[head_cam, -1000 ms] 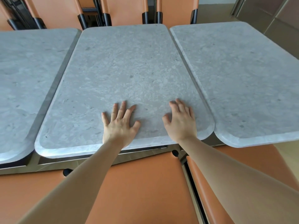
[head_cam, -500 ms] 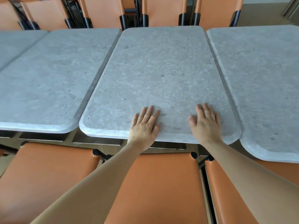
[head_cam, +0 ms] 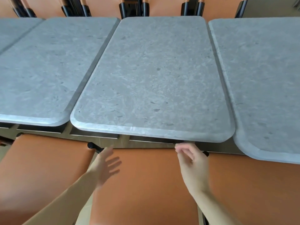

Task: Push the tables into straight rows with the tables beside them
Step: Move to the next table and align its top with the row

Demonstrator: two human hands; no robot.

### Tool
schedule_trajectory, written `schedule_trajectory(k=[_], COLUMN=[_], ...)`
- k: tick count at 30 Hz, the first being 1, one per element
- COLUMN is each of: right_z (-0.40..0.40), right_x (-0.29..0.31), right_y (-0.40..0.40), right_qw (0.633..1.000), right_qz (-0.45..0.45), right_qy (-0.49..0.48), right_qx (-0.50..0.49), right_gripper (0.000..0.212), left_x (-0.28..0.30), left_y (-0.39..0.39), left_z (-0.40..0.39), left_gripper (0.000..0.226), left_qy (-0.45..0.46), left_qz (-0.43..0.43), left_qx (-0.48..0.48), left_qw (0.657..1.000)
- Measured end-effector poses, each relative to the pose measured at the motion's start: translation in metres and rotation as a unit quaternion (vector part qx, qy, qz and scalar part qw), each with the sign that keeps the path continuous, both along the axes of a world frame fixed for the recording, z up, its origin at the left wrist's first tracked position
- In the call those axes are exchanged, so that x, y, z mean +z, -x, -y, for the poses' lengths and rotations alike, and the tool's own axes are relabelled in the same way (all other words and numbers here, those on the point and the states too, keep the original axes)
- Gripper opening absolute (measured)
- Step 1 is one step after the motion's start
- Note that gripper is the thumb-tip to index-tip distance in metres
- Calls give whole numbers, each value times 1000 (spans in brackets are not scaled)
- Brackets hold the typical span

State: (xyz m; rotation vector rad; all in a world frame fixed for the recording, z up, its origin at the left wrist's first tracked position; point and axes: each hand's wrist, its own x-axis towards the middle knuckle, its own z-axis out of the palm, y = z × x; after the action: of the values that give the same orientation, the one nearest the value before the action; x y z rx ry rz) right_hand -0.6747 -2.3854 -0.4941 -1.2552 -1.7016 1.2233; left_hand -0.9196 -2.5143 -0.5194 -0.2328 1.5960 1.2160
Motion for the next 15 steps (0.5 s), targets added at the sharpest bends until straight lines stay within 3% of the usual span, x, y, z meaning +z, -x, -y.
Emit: schedule_trajectory(k=[1, 2, 4, 6, 8, 15], right_z=[2, -2, -21, -42, -60, -73], right_x=[-3, -7, -11, -9, -8, -13], right_y=[7, 14, 27, 33, 36, 32], right_qw=[989, 950, 832, 770, 742, 699], right_qz=[-53, -122, -260, -355, -432, -526], right_qy=[131, 276, 469, 497, 468, 450], right_qx=[-32, -80, -144, -183, -208, -181], right_gripper=[15, 16, 44, 65, 67, 55], left_x=[2, 3, 12, 16, 19, 12], left_y=[5, 10, 17, 27, 35, 23], left_z=[-8, -15, -33, -51, -66, -90], left_gripper=[63, 63, 64, 63, 63, 39], left_qy=[-52, -98, -161, -187, -201, -225], left_qz=[6, 8, 35, 57, 68, 38], left_qx=[52, 98, 170, 223, 256, 269], left_qw=[997, 990, 972, 955, 943, 936])
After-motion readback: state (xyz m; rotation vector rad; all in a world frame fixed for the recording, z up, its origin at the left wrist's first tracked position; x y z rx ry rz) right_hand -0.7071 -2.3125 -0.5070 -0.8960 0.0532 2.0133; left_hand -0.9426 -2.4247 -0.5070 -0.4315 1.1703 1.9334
